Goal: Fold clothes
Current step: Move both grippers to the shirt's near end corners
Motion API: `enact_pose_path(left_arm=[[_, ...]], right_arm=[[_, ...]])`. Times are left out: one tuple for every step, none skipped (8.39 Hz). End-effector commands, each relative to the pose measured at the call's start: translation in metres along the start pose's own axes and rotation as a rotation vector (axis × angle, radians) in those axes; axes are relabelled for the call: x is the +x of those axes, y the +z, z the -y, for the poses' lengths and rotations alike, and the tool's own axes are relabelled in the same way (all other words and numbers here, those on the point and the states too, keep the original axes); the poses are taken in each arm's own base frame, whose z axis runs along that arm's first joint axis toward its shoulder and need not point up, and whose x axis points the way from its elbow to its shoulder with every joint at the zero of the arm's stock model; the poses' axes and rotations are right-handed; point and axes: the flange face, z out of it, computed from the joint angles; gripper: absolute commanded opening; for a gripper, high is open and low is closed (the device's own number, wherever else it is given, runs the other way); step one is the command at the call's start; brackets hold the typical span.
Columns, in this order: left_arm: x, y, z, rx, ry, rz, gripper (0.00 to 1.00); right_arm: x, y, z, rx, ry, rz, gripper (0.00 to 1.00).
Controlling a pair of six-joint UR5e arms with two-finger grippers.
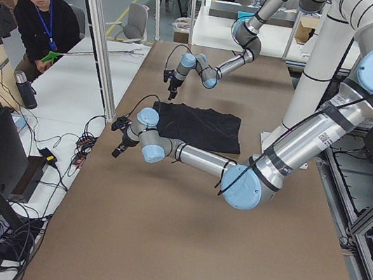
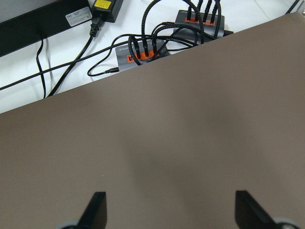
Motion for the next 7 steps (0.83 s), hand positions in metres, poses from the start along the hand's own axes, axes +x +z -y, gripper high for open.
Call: enact_pose_path(left_arm=[[0.007,-0.006,-0.001,-0.010,-0.044,-0.039,0.95],[0.006,-0.017,-0.015,-0.010,-0.113,-0.064,0.95],[0.020,-0.024,-0.046,-0.019,-0.158,-0.097,0.95],[0.036,-0.037,-0.078,-0.021,-0.220,-0.141,0.95],[0.054,-0.050,-0.113,-0.025,-0.291,-0.197,0.95],[0.083,-0.058,-0.158,-0.055,-0.369,-0.260,0.95],[0.105,-0.069,-0.186,-0.087,-0.457,-0.309,0.95]], right_arm=[[0.010,-0.051,0.025,0.021,0.024,0.114,0.94],[0.006,-0.072,0.020,0.043,0.127,0.148,0.94],[0.000,-0.093,-0.002,0.053,0.249,0.195,0.94],[-0.005,-0.111,-0.046,0.042,0.325,0.244,0.94],[-0.017,-0.125,-0.088,0.018,0.390,0.283,0.94],[-0.019,-0.141,-0.116,0.021,0.477,0.300,0.94],[-0.040,-0.156,-0.135,0.023,0.524,0.332,0.94]])
